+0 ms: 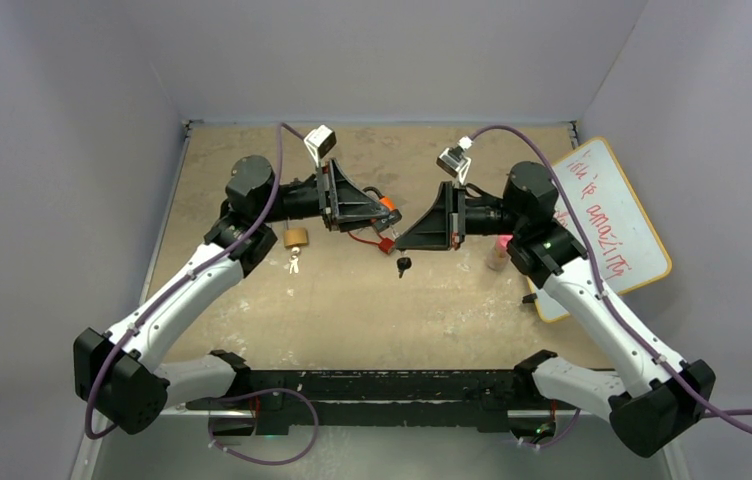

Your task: Unlock with the key

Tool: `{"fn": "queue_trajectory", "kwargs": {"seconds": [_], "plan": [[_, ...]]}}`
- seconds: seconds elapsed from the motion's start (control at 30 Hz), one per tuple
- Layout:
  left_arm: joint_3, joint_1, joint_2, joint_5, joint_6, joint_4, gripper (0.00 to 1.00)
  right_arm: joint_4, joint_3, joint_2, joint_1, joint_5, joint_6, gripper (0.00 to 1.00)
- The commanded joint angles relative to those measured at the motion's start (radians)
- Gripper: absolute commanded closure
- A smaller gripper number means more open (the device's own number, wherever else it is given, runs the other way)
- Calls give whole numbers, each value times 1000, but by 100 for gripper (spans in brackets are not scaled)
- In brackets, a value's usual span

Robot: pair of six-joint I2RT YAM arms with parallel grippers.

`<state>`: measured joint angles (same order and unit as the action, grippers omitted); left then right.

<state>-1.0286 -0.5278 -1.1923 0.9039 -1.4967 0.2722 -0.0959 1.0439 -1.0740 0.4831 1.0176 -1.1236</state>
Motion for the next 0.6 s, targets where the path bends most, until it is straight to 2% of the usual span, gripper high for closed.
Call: {"fn": "queue_trajectory", "kwargs": {"seconds": [0.0, 0.17, 0.37, 0.57], "plan": [[-67, -17, 30, 44, 124, -55, 100, -39, 47, -40, -7, -73, -41, 100], [-63, -19, 36, 9, 174, -105, 100, -30, 83, -97, -9, -106, -64, 100], [-42, -19, 45, -2, 182, -121, 100, -20, 157, -148, -10, -162, -12, 100], [-67, -19, 40, 63, 220, -119, 100, -16, 191, -191, -21, -153, 82, 100]]}}
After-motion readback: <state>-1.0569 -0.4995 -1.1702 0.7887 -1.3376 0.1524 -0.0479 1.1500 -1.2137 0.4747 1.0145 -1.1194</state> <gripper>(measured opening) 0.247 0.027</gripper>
